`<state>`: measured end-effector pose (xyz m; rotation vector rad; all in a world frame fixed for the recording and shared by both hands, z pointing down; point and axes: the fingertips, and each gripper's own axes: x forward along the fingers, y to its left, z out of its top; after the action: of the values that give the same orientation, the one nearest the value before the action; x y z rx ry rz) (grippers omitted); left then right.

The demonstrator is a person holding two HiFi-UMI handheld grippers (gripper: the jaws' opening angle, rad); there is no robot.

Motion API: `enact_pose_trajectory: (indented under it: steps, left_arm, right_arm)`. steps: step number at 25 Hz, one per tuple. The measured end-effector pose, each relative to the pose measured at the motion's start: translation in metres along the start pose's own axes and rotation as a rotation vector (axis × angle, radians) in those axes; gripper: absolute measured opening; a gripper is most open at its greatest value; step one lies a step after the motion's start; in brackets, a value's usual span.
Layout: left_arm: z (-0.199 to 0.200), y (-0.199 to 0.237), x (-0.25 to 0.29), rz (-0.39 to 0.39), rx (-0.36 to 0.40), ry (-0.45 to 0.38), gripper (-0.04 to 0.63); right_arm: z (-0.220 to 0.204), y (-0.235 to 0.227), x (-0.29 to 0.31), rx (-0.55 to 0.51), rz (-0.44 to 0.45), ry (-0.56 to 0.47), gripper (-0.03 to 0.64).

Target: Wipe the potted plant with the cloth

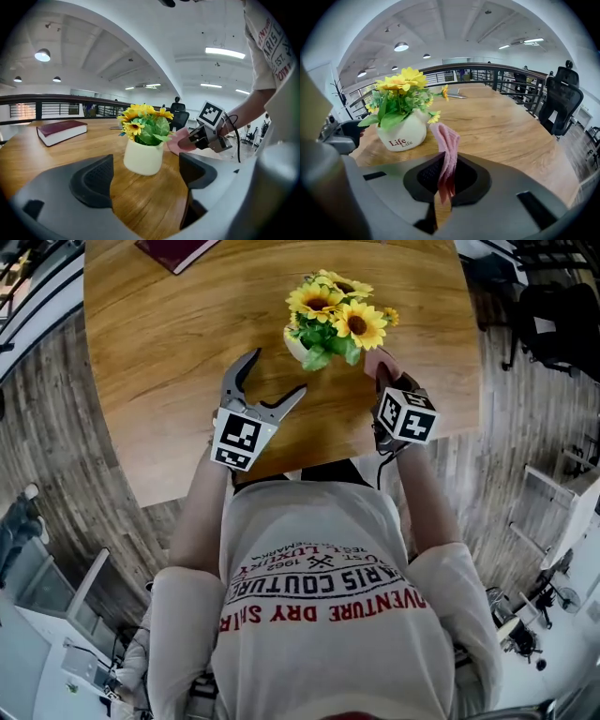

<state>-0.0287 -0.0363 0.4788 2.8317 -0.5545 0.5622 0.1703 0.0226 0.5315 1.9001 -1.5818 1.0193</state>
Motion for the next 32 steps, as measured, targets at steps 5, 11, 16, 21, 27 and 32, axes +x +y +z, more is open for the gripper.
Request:
enact_pose_trajectory:
  steps: [5,11,16,21,27,32]
  left_arm:
    - [-0.003,-0.002,0.046,-0.015,0.055,0.056,0.478]
    - [0.004,0.003,0.073,-0.059,0.116,0.076,0.502]
    - [0.008,0.002,0.092,-0.093,0.172,0.079,0.506]
    - [0.007,0.000,0.104,-0.141,0.249,0.110,0.505]
    - [0.002,0.000,0.109,-0.157,0.247,0.113,0.505]
    - [0.004,-0.001,0.105,-0.138,0.218,0.091,0.506]
  right_arm:
    - [0.015,-0.019,0.013,-0.064,0.032,0.012,0.037]
    - [0.037,-0.024,0.032,-0.135,0.082,0.013,0.037]
    - [0.053,-0.024,0.048,-0.155,0.120,0.004,0.037]
    - [0.060,-0.017,0.056,-0.202,0.151,-0.002,0.037]
    - [0.054,-0.015,0.062,-0.220,0.171,0.009,0.037]
    - [0.050,-0.014,0.058,-0.230,0.173,0.012,0.037]
